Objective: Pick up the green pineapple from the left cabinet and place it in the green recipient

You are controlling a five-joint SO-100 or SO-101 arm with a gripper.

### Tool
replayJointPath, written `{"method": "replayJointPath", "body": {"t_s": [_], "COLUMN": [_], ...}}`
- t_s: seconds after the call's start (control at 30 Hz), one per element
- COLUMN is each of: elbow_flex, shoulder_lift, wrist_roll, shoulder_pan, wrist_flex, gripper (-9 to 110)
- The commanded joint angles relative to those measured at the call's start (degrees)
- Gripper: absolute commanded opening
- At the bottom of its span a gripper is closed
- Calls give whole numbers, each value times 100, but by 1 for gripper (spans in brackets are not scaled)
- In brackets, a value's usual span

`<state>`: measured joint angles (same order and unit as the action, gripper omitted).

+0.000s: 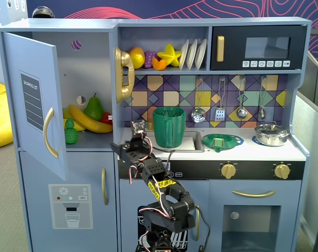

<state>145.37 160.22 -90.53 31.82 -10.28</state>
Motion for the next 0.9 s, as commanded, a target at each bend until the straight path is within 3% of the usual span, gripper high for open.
{"method": "replayJointPath", "body": {"t_s": [0.0, 0.2, 0.87], "elbow_flex": [-668, -633, -2215], "shoulder_lift": [-246, -1204, -4219], "wrist_roll": [-26, -360, -448], "shoulder_pan": [554, 826, 1257], "wrist_flex": [466, 1661, 3577], "gripper": [22, 27, 32]}}
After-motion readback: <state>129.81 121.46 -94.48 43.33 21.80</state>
